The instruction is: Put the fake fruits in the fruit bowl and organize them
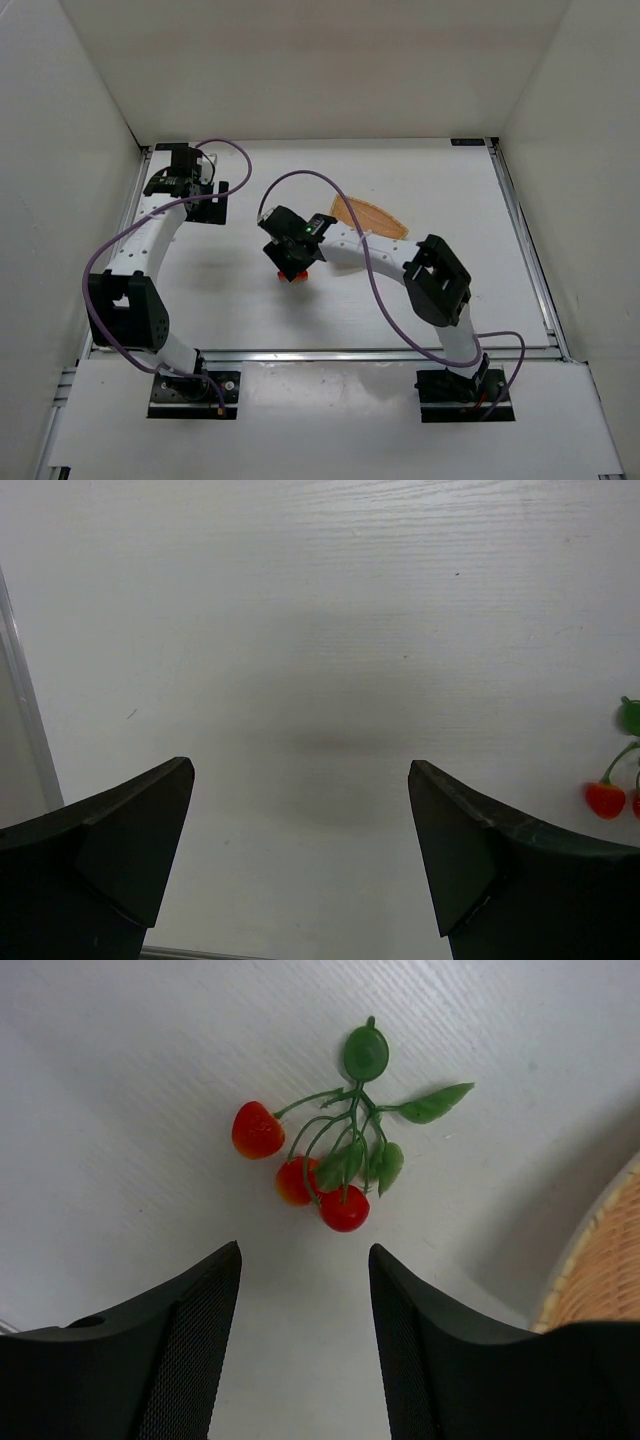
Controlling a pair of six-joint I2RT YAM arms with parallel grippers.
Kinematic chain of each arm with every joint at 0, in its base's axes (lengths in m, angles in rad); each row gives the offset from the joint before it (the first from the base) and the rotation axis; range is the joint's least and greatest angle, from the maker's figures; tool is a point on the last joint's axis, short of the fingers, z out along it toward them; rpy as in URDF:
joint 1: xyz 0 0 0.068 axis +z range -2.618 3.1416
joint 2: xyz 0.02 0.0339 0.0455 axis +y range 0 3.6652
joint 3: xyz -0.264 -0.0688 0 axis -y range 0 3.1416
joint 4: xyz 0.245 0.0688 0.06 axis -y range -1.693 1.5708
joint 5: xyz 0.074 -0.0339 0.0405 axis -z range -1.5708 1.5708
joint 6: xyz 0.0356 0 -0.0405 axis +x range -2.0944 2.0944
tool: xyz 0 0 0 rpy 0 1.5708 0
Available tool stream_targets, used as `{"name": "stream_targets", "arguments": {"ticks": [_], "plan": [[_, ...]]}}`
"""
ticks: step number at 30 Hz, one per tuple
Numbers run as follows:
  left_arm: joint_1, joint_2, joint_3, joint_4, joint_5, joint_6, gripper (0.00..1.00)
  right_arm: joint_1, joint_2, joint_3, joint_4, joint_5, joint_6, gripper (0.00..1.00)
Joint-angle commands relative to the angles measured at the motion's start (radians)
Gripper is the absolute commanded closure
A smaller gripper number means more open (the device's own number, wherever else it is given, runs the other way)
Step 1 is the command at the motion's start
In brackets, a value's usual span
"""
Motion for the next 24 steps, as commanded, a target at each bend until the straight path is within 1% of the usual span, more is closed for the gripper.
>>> {"name": "stream_targets", "arguments": {"ticks": [1,2,6,11,15,24], "plan": [[-0.001,-0.054,-0.012,0.009,-0.016,0.002,0.01,-0.010,0.050,0.062,-0.047,-0.031,-0.016,0.42],[-0.001,-0.045,-0.012,0.009,-0.016,0.002,0.01,-0.010,0.063,0.073,-0.056,-0.031,-0.016,0.42],[-0.001,-0.035,-0.003,0.009,-0.016,0.002,0.01,-0.010,0.093,0.082,-0.068,-0.031,-0.016,0.48],[-0.001,-0.035,-0.003,0.009,-0.016,0.002,0.01,-0.010,0.113,0.073,-0.078,-0.021,-0.016,0.51],[-0.001,-0.026,-0.003,0.009,-0.016,0.002,0.01,-0.010,0.158,0.073,-0.096,0.010,-0.016,0.51],[-0.001,-0.026,-0.003,0.000,-0.016,0.002,0.01,-0.010,0.204,0.136,-0.105,0.061,-0.043,0.50]]}}
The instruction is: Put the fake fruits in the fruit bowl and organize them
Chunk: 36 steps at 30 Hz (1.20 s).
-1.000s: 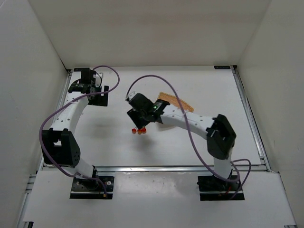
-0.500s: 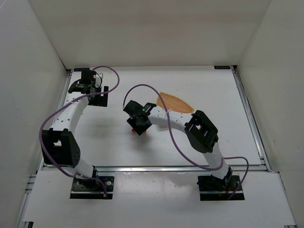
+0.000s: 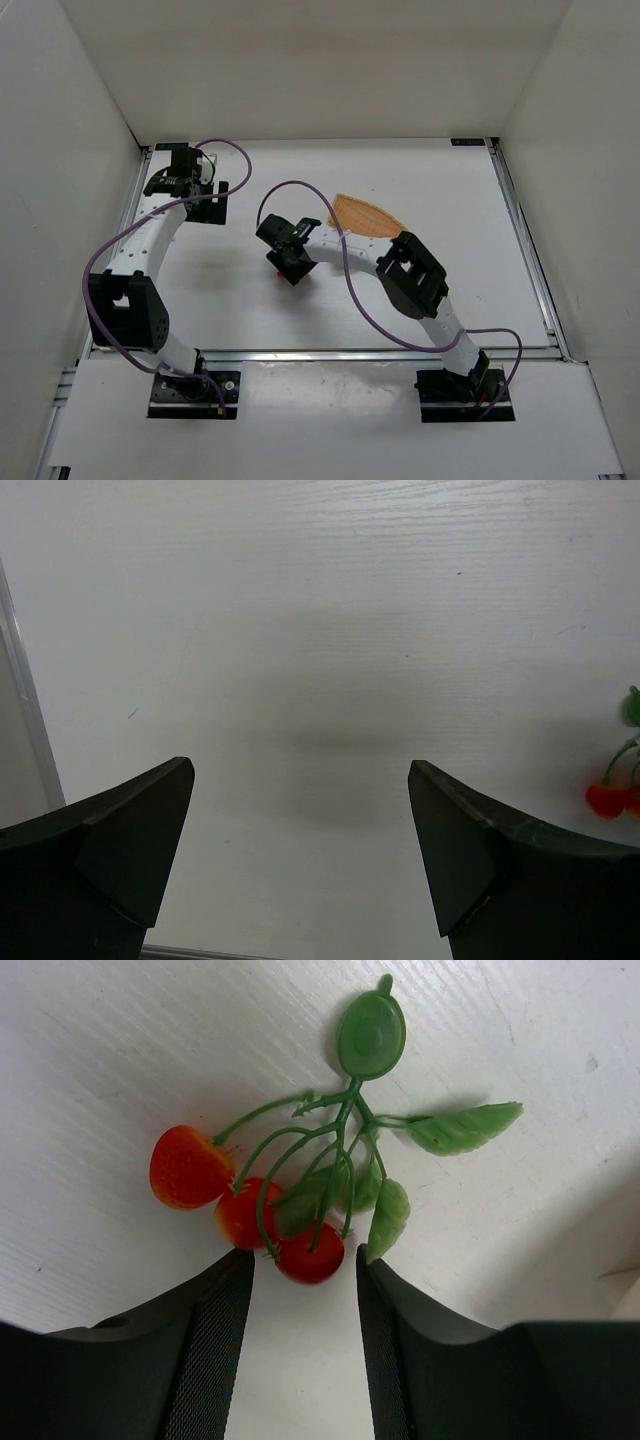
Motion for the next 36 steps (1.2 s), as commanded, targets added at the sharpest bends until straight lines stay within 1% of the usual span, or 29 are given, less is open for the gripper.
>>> {"name": "stream_targets", "arguments": {"ticks": [1,4,6,7,10,14,17,18,20,21,23,24,25,26,27,30,31,32,35,36], "plan": [[-0.001,-0.026,-0.002,0.001,-0.012,0.002,0.01,0.001,0.012,0.051,-0.024,0.030,-0.022,0.50],[-0.001,-0.026,-0.002,0.001,-0.012,0.002,0.01,0.001,0.022,0.061,-0.024,0.030,-0.022,0.50],[-0.001,-0.026,0.007,0.001,-0.012,0.002,0.01,0.001,0.031,0.070,-0.024,0.008,-0.022,0.56],[-0.001,-0.026,0.007,0.001,-0.012,0.002,0.01,0.001,0.031,0.070,-0.024,0.008,-0.022,0.68],[-0.001,-0.026,0.007,0.001,-0.012,0.011,0.01,-0.009,0.020,0.070,-0.024,-0.004,-0.022,0.86],[-0.001,-0.017,0.007,-0.008,0.032,0.031,0.01,-0.009,-0.027,0.061,-0.024,-0.013,-0.022,0.86],[-0.001,-0.028,-0.002,-0.017,0.074,0.052,0.01,-0.009,-0.090,0.061,-0.024,0.011,0.014,0.87],[-0.001,-0.028,-0.002,-0.017,0.086,0.066,0.01,-0.022,-0.135,0.061,-0.024,0.011,0.026,0.87],[-0.029,-0.037,-0.011,-0.017,0.100,0.075,0.01,-0.045,-0.185,0.061,-0.024,0.011,0.082,0.88],[-0.062,-0.046,-0.020,-0.017,0.109,0.090,0.01,-0.077,-0.236,0.050,-0.024,0.020,0.108,0.90],[-0.108,-0.046,-0.034,-0.017,0.109,0.118,0.01,-0.117,-0.280,0.000,-0.024,0.021,0.161,0.90],[-0.166,-0.046,-0.048,-0.017,0.109,0.118,0.01,-0.162,-0.317,-0.024,-0.024,0.021,0.206,0.90],[-0.196,-0.046,-0.062,-0.017,0.095,0.132,0.01,-0.185,-0.334,-0.050,-0.024,0.021,0.225,0.90],[-0.227,-0.035,-0.062,-0.017,0.095,0.132,0.01,-0.229,-0.351,-0.077,-0.024,0.021,0.241,0.90],[-0.286,-0.014,-0.071,-0.017,0.071,0.132,0.01,-0.254,-0.382,-0.135,-0.011,0.021,0.256,0.91],[-0.359,0.020,-0.071,-0.017,0.058,0.132,0.01,-0.349,-0.429,-0.209,-0.002,0.030,0.308,0.91],[-0.397,0.044,-0.071,-0.008,0.049,0.132,0.01,-0.370,-0.439,-0.253,0.013,0.016,0.319,0.91],[-0.412,0.058,-0.071,-0.008,0.049,0.132,0.01,-0.409,-0.439,-0.274,0.013,-0.004,0.319,0.91],[-0.469,0.116,-0.059,-0.008,0.049,0.132,0.01,-0.470,-0.419,-0.298,0.039,-0.030,0.319,0.91],[-0.483,0.133,-0.050,0.003,0.049,0.132,0.01,-0.484,-0.408,-0.298,0.039,-0.042,0.319,0.88]]}}
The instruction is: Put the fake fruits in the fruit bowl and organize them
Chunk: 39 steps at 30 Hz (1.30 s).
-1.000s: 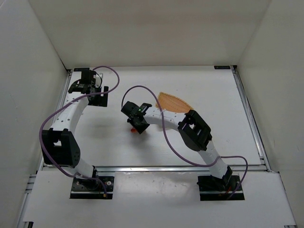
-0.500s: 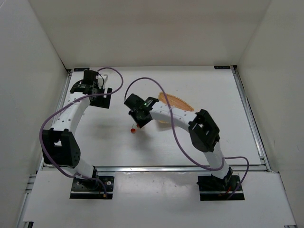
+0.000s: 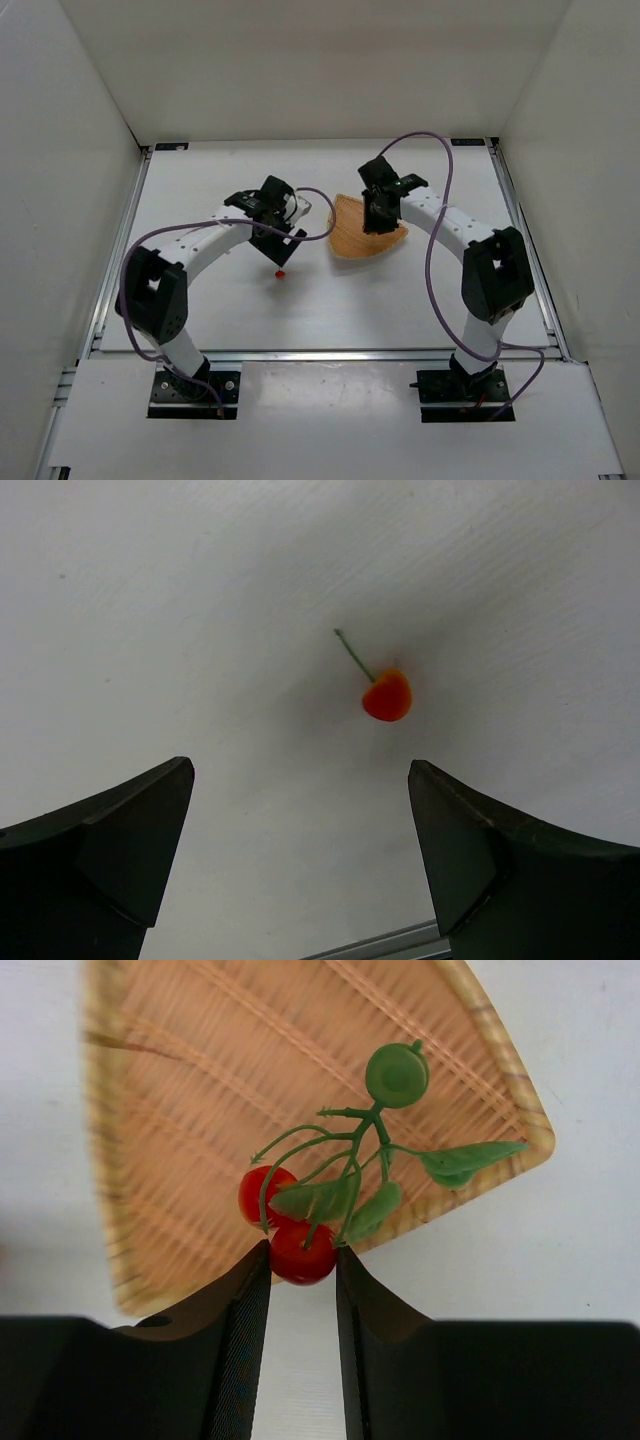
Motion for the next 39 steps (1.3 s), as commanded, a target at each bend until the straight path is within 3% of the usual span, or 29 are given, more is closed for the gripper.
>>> {"name": "stream_targets", "arguments": {"ticks": [1,3,4,7,9,19,35,39], "plan": [[-0.057,0.063,0.015,0.018,-0.012,0.010,0.01,-0.048,0.029,-0.003,0.018,-0.075,0.029,0.84],[-0.080,0.097,0.025,0.018,-0.021,0.010,0.01,-0.057,0.052,0.006,0.018,-0.108,0.029,0.67],[-0.091,0.126,0.025,0.018,-0.021,0.010,0.02,-0.073,0.066,0.006,0.018,-0.117,0.038,0.47],[-0.105,0.163,0.035,0.018,-0.050,0.000,0.03,-0.073,0.046,0.006,0.018,-0.117,0.038,0.22],[-0.105,0.183,0.045,0.018,-0.059,-0.009,0.08,-0.073,0.006,0.006,0.018,-0.117,0.038,0.17],[-0.105,0.266,0.045,0.018,-0.049,-0.018,0.34,-0.082,-0.172,-0.083,0.009,-0.073,0.040,0.15],[-0.105,0.278,0.085,-0.014,-0.067,-0.027,0.85,-0.091,-0.210,-0.111,0.000,-0.045,0.040,0.15],[-0.125,0.240,0.182,-0.043,-0.148,-0.027,0.85,-0.100,-0.245,-0.121,0.000,-0.036,0.049,0.15]]}}
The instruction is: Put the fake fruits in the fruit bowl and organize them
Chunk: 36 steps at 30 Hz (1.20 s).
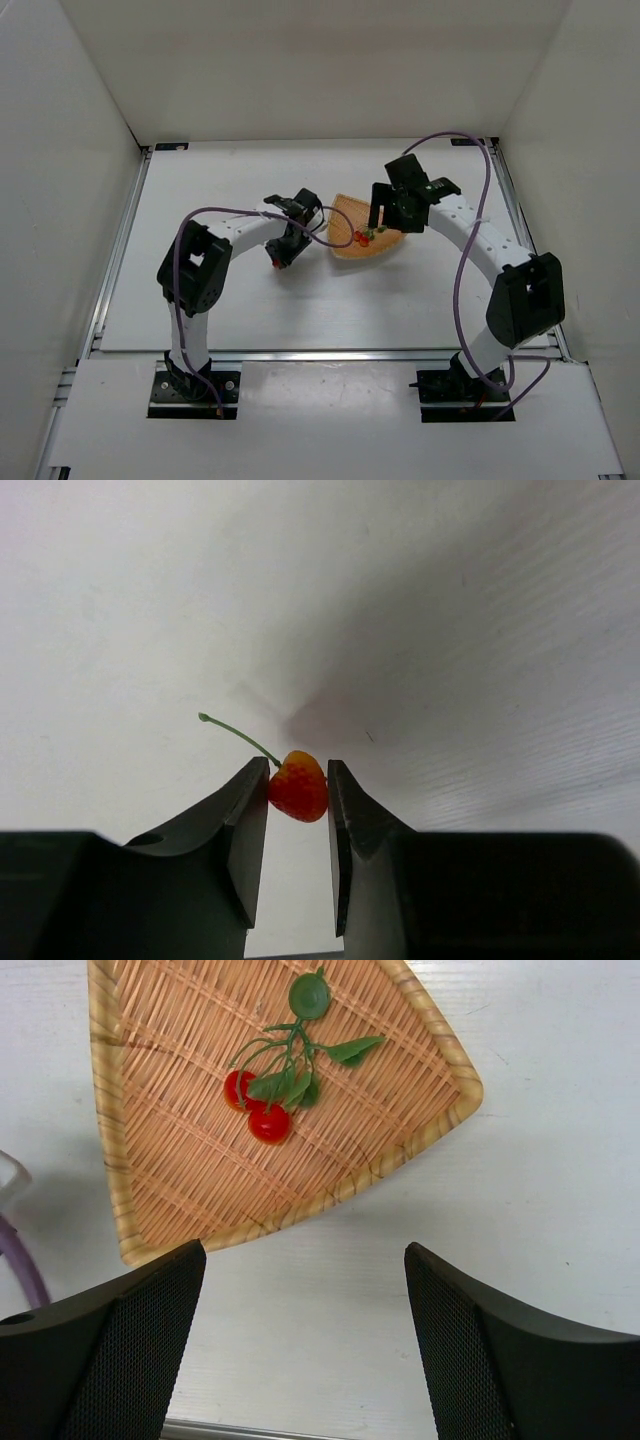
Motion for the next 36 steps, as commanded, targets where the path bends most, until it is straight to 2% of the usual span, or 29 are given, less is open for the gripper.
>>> {"name": "stream_targets", "arguments": {"ticks": [1,4,8,15,19,21,22,23,25,28,30,36], "plan": [[-0.016,-0.067,0.121,-0.008,-0.078,-0.009,0.85,-0.018,-0.066,-0.011,-0.003,0.025,0.015,0.15],[-0.058,-0.067,0.253,-0.008,-0.089,-0.009,0.85,-0.028,-0.106,-0.047,-0.003,0.039,0.026,0.15],[-0.102,0.035,0.416,-0.008,-0.055,0.003,0.84,-0.056,-0.155,-0.098,-0.003,0.051,0.050,0.17],[-0.165,0.236,0.657,-0.008,-0.034,0.054,0.71,-0.122,-0.237,-0.149,-0.023,0.080,0.050,0.17],[-0.165,0.270,0.721,-0.008,-0.024,0.054,0.63,-0.148,-0.287,-0.181,-0.023,0.080,0.059,0.10],[-0.174,0.270,0.734,0.002,-0.024,0.054,0.33,-0.157,-0.303,-0.181,-0.023,0.080,0.059,0.04],[-0.174,0.261,0.734,0.002,-0.024,0.054,0.24,-0.157,-0.318,-0.192,-0.023,0.091,0.059,0.03],[-0.174,0.252,0.734,0.002,-0.024,0.054,0.10,-0.157,-0.330,-0.192,-0.033,0.091,0.059,0.01],[-0.174,0.220,0.734,0.012,-0.069,0.045,0.01,-0.166,-0.343,-0.202,-0.033,0.103,0.059,0.01],[-0.161,0.159,0.734,0.023,-0.159,0.036,0.00,-0.211,-0.364,-0.224,-0.044,0.103,0.078,0.01],[-0.131,0.117,0.725,0.034,-0.190,0.025,0.00,-0.249,-0.375,-0.234,-0.044,0.050,0.078,0.01],[0.123,-0.049,0.614,0.034,-0.248,-0.029,0.00,-0.364,-0.375,-0.281,-0.064,-0.018,0.044,0.00]]}}
